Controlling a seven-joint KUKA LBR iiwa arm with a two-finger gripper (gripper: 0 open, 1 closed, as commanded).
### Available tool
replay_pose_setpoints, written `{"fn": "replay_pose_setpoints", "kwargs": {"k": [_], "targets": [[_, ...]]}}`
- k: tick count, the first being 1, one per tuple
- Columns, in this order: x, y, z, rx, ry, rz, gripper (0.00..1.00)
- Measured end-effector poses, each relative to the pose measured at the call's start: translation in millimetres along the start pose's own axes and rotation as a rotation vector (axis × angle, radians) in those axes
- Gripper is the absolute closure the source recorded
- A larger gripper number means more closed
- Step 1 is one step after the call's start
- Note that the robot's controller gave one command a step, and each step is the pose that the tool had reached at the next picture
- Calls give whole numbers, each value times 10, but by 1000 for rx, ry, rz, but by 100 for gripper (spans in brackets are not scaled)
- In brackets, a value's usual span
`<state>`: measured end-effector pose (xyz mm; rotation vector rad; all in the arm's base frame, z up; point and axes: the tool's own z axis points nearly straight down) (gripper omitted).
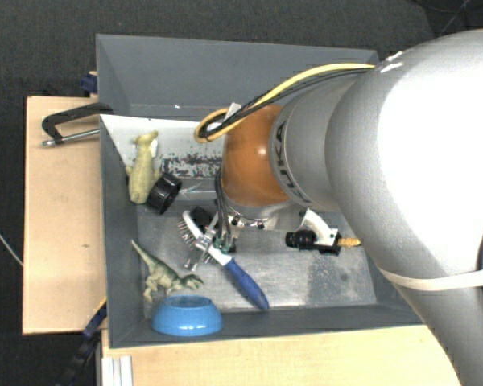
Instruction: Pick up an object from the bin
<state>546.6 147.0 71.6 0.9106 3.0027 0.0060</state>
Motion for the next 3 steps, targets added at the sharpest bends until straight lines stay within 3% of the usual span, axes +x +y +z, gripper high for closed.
{"fn": "replay_pose_setpoints", "kwargs": {"k": [1,2,3], "targets": [[-51,-110,-22,-4,1,199,0],[-94,-120,-42,-8,-11,202,100],[-96,-106,-230,0,0,200,100]]}}
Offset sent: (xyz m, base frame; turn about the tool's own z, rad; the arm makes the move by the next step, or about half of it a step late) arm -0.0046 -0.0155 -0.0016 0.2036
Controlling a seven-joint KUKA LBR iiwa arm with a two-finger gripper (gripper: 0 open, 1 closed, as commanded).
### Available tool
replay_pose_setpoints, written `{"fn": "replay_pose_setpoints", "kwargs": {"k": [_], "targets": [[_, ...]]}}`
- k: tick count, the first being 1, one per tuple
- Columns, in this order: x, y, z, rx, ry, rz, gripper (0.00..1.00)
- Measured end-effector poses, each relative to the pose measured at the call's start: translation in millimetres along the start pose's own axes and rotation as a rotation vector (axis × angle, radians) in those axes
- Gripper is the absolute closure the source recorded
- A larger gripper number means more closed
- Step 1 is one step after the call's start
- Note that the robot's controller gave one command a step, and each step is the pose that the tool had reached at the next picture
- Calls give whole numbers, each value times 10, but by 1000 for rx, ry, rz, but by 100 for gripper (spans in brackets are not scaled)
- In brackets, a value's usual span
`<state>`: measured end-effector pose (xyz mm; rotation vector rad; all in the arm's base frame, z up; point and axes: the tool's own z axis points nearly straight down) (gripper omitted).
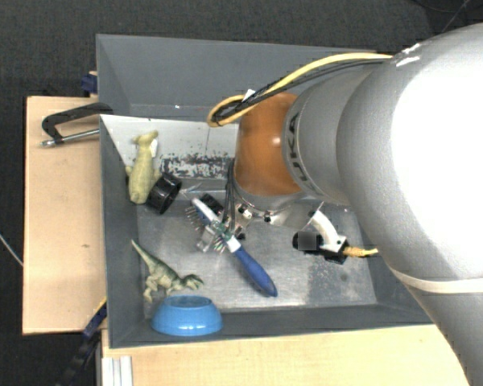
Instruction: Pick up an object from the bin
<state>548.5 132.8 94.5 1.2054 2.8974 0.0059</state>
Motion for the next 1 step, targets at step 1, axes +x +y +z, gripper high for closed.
{"fn": "replay_pose_setpoints", "kwargs": {"k": [1], "targets": [[-4,17,-486,-2,-1,-3,100]]}}
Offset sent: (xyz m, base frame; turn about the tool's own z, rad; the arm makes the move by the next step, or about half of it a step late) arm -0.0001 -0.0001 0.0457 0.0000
